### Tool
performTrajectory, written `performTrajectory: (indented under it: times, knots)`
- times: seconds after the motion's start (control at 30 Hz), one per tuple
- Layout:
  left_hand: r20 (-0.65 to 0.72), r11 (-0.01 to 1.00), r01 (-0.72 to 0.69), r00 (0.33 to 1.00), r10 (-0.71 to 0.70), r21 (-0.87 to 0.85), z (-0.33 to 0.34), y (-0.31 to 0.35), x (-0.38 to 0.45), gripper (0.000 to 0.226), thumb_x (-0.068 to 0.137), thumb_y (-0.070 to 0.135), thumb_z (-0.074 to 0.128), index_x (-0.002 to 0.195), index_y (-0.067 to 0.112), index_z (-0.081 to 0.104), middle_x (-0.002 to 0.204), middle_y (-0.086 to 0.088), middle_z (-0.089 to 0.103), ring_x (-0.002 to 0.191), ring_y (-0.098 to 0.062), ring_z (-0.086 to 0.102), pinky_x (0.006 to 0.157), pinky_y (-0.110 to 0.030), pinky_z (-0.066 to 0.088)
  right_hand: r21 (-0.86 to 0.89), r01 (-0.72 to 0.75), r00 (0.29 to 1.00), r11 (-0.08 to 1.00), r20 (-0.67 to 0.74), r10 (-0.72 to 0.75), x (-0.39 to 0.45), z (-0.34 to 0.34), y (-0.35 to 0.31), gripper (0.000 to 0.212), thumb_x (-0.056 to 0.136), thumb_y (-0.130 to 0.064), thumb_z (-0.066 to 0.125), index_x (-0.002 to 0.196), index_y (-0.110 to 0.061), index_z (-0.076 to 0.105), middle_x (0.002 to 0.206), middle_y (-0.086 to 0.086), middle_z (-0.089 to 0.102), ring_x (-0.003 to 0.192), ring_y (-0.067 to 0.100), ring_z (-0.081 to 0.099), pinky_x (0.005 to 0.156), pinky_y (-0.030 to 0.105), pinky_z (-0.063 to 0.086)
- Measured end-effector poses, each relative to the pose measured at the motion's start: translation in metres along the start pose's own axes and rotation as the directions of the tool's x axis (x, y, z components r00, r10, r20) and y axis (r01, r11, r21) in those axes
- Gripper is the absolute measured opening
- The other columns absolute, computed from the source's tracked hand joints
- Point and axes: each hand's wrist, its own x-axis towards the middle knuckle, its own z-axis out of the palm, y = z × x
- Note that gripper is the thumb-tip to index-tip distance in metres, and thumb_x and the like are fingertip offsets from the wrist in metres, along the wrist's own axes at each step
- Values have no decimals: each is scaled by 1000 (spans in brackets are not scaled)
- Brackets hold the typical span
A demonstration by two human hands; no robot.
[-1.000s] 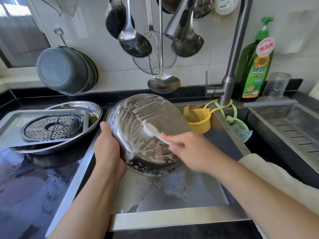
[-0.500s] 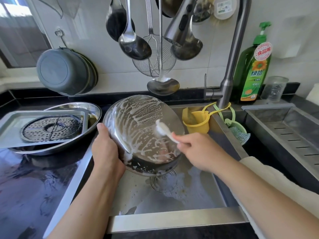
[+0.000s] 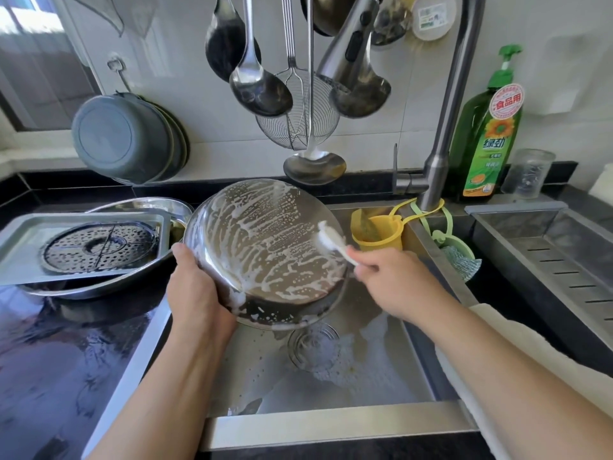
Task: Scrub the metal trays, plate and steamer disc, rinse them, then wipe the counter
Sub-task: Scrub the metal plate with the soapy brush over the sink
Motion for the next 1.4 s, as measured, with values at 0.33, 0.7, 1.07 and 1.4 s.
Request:
performTrajectory:
  times: [0.33,0.7,1.07,1.4]
  knots:
    - [-37,1000,31,999,-31,3,-2,3,-3,38,105,57,47,92,22,57,45,8,49,35,-9,46,39,-20,41,57,-61,988,997,-135,68,-2,-1,6,28,104,-37,50,98,-33,77,64,-3,60,62,21,51,54,31,33]
    - [27,1000,0,1000,0,-4,-3,1,1,48,104,61,46,74,24,53,54,3,49,46,-15,46,47,-31,43,468,-442,896,765,276,348,-2,2,2,40,101,-40,57,73,-11,56,55,1,40,39,14,23,46,25,25]
    - [137,999,-28,990,34,-45,3,1,-8,44,106,55,46,92,19,65,78,-3,76,75,-27,75,72,-44,59,543,-473,877,694,216,429,0,-1,-3,43,105,-42,48,70,-17,47,55,-2,36,39,12,23,48,27,23]
    - [219,998,-66,974,64,4,8,5,-26,45,109,51,41,104,18,70,91,-4,81,89,-23,78,88,-47,61,575,-483,876,660,329,354,-3,4,0,43,107,-46,42,73,-20,45,54,-5,36,38,10,23,46,25,26]
